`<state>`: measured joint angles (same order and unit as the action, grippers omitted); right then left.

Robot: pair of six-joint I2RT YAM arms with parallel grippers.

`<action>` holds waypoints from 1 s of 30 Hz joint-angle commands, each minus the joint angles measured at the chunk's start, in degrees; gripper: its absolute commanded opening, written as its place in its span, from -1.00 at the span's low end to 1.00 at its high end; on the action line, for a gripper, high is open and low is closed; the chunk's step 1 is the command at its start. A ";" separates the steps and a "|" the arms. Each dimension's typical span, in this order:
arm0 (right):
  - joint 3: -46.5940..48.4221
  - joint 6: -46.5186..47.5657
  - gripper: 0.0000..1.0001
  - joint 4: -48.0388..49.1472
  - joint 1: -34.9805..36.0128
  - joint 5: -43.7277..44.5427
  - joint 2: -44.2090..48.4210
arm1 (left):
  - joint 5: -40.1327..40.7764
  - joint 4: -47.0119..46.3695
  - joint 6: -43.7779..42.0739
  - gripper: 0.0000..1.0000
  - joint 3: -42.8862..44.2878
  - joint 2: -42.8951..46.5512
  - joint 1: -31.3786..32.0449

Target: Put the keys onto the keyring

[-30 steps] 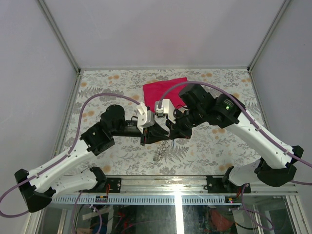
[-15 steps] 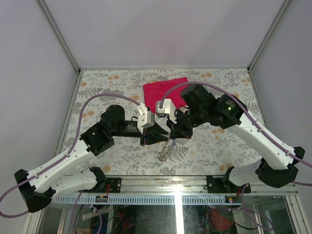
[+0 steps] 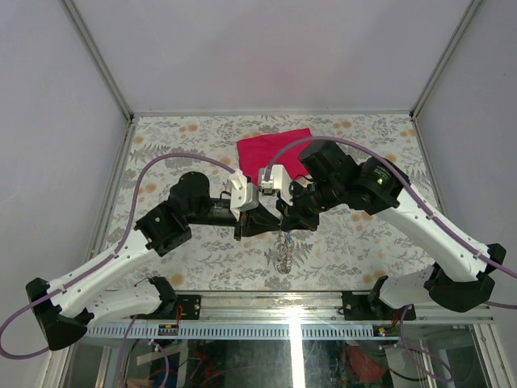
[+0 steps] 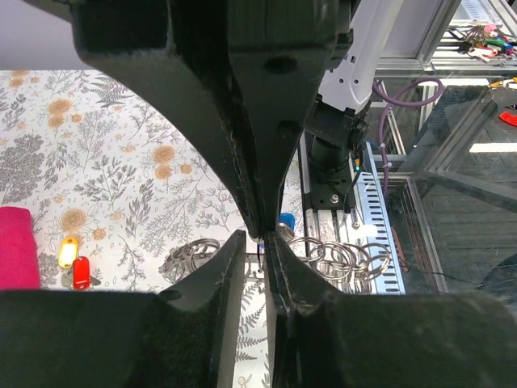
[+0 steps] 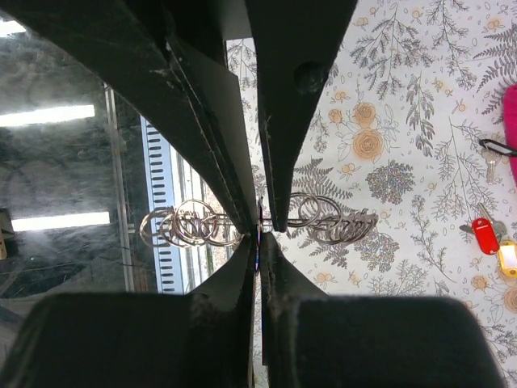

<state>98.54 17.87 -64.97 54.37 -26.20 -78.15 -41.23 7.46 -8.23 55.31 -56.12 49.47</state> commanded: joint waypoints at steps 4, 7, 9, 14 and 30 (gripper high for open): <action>0.21 -0.33 -1.00 3.60 0.61 -1.41 1.92 | -1.37 -0.83 -1.40 -0.82 2.30 -0.34 0.10; -0.07 -0.42 -1.00 4.01 0.58 -1.17 2.21 | -1.24 -0.31 -1.52 -0.81 2.30 -0.40 0.10; -0.12 -0.44 -1.00 3.95 0.61 -0.89 2.29 | -1.12 0.14 -1.80 -0.78 2.27 -0.39 0.17; 0.10 -0.21 -1.00 3.28 0.58 0.03 2.48 | -0.68 0.79 -2.20 -0.71 2.25 -0.08 0.11; 0.42 -0.61 -1.00 3.60 0.57 -0.06 2.85 | -1.19 1.06 -2.27 -0.77 2.36 -0.31 0.15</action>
<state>97.95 17.85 -63.88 54.39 -26.00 -77.84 -41.60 9.15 -9.76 55.70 -56.31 49.47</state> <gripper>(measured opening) 0.015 0.139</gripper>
